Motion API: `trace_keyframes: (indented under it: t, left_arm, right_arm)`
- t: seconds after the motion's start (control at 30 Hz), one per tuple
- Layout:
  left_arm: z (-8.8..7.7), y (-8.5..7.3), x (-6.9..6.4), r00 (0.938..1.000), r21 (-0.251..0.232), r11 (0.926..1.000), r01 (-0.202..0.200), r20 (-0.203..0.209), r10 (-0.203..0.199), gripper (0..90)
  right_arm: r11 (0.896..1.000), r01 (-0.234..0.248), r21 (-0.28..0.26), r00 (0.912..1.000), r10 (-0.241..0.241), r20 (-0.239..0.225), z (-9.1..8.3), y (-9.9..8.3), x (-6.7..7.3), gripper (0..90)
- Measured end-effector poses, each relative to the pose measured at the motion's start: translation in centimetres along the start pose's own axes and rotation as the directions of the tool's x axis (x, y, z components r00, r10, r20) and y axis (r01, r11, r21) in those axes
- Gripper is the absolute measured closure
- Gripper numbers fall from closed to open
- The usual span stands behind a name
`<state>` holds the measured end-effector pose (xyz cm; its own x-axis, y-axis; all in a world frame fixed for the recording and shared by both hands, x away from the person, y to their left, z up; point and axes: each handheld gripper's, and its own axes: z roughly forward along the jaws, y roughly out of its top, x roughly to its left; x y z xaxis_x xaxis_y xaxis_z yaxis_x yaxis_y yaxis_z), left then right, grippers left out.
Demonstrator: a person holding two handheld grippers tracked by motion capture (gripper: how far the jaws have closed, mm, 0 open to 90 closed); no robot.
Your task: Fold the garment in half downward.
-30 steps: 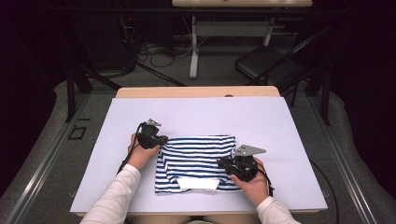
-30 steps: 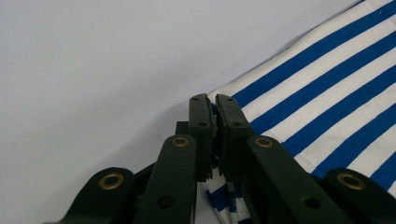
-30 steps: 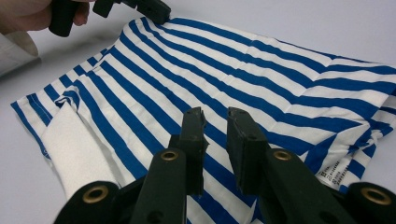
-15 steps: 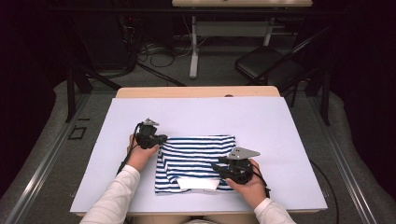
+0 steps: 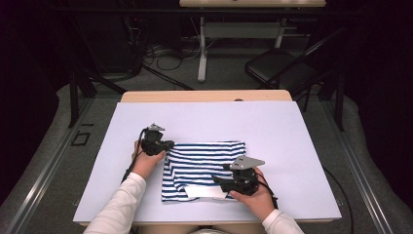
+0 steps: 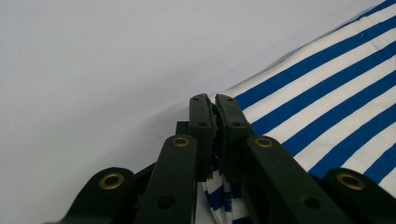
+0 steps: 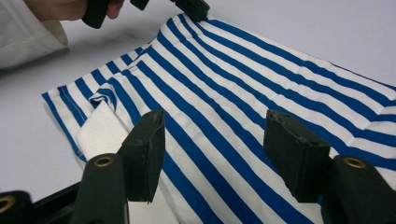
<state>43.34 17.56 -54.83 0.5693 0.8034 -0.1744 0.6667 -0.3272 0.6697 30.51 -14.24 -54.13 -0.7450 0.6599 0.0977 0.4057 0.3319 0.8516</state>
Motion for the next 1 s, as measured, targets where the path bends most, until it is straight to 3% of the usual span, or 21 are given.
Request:
trace_keyframes:
  t: [0.13,0.37,0.67,0.83,1.0]
  left_arm:
    - [-0.1,0.0,0.0,1.0,-0.001,1.0,0.0,0.001,0.0,86.1]
    - [-0.1,0.0,0.0,1.0,-0.006,0.9999,0.008,0.002,-0.008,86.1]
    - [-0.1,0.0,0.0,1.0,-0.012,0.9999,0.009,0.001,-0.009,86.1]
    - [-0.1,-0.1,0.0,0.9999,-0.011,0.9999,0.011,0.002,-0.011,86.1]
    - [-0.1,-0.1,0.1,0.9999,-0.01,0.9999,0.009,0.004,-0.009,86.0]
  right_arm:
    - [0.999,0.017,0.05,0.9998,-0.017,0.005,0.4,0.2,0.6,32.4]
    - [0.997,0.003,0.075,0.9999,-0.002,-0.01,1.4,0.5,1.5,15.0]
    - [0.996,-0.007,0.091,0.9995,0.01,-0.031,2.7,1.1,3.1,13.3]
    - [0.994,0.022,0.108,0.9988,-0.017,-0.046,3.7,1.4,4.6,14.9]
    - [0.992,0.061,0.108,0.9937,-0.051,-0.1,5.2,1.8,6.7,17.9]
